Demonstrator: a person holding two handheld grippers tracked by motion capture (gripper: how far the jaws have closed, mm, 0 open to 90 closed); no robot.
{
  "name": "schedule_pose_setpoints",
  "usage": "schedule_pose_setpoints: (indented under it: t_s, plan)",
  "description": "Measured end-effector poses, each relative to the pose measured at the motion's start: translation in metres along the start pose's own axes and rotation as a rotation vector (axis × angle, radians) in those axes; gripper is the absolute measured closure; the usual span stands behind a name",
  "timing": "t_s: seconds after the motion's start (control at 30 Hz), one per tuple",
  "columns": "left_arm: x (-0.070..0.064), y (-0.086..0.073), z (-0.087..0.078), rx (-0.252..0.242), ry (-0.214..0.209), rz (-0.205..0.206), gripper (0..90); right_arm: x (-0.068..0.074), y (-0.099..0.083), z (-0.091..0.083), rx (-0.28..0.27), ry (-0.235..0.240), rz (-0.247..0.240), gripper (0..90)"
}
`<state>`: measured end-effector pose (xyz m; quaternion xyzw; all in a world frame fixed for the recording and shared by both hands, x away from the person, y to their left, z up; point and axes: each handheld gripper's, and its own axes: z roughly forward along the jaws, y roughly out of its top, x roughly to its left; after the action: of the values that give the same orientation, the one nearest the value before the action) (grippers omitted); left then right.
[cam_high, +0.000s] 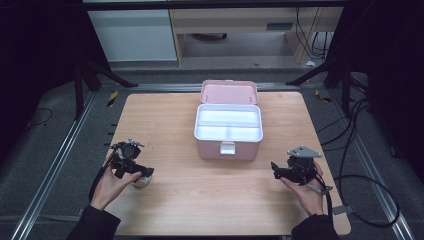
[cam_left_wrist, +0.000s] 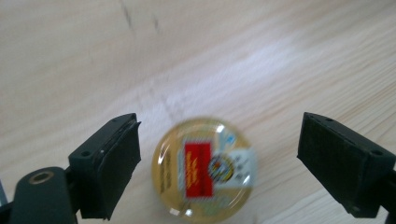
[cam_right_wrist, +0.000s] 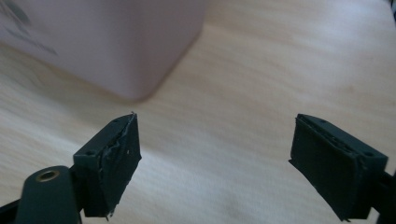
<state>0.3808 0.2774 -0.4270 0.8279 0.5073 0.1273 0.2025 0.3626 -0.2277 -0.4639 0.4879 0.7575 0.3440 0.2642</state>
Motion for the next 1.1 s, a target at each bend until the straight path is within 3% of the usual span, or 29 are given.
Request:
schedule_pose_setpoints:
  t_s: [0.03,0.07,0.1,0.17,0.2,0.27,0.3,0.33,0.4,0.43,0.5,0.57,0.67,0.87,0.9,1.0,1.1]
  plan:
    - [-0.004,0.009,-0.006,-0.060,-0.009,0.004,15.0,0.001,0.009,-0.003,-0.039,0.021,0.002,18.7]
    - [-0.004,0.009,-0.006,-0.060,-0.009,0.004,15.1,0.001,0.009,-0.003,-0.039,0.021,0.002,18.7]
    - [-0.007,0.017,-0.010,-0.100,-0.018,0.011,15.6,0.001,0.024,-0.007,-0.085,0.037,0.009,21.5]
    - [-0.012,0.031,-0.014,-0.166,-0.047,0.016,16.1,0.001,0.029,-0.008,-0.098,0.042,0.010,22.7]
    - [-0.018,0.045,-0.016,-0.201,-0.064,0.027,17.5,0.001,0.044,-0.010,-0.135,0.056,0.024,26.3]
    - [-0.022,0.053,-0.017,-0.223,-0.066,0.036,19.0,0.001,0.052,-0.010,-0.145,0.072,0.036,27.6]
    - [-0.026,0.064,-0.018,-0.244,-0.067,0.048,20.5,0.002,0.069,-0.007,-0.165,0.100,0.045,29.9]
    - [-0.029,0.070,-0.019,-0.259,-0.071,0.056,20.5,0.002,0.069,-0.007,-0.165,0.100,0.045,29.9]
    - [-0.042,0.093,-0.019,-0.312,-0.098,0.075,24.4,0.004,0.086,0.001,-0.162,0.113,0.027,34.8]
    - [-0.042,0.093,-0.019,-0.312,-0.098,0.075,25.6,0.005,0.092,0.004,-0.163,0.111,0.019,37.2]
    - [-0.056,0.111,-0.015,-0.330,-0.142,0.094,27.6,0.009,0.101,0.012,-0.155,0.120,0.001,41.3]
    - [-0.060,0.116,-0.013,-0.324,-0.144,0.102,29.5,0.010,0.103,0.015,-0.147,0.119,-0.011,42.2]
    - [-0.070,0.132,0.003,-0.274,-0.143,0.127,33.9,0.013,0.107,0.034,-0.079,0.109,-0.042,48.4]
    - [-0.073,0.139,0.025,-0.231,-0.163,0.118,46.3,0.013,0.106,0.047,-0.031,0.112,-0.054,55.9]
    - [-0.072,0.141,0.030,-0.225,-0.188,0.112,48.1,0.014,0.108,0.049,-0.016,0.125,-0.048,58.1]
    - [-0.072,0.141,0.034,-0.224,-0.216,0.111,52.6,0.015,0.110,0.051,0.006,0.118,-0.056,58.8]
    - [-0.073,0.140,0.033,-0.218,-0.211,0.126,57.2,0.016,0.108,0.054,0.016,0.118,-0.061,59.4]
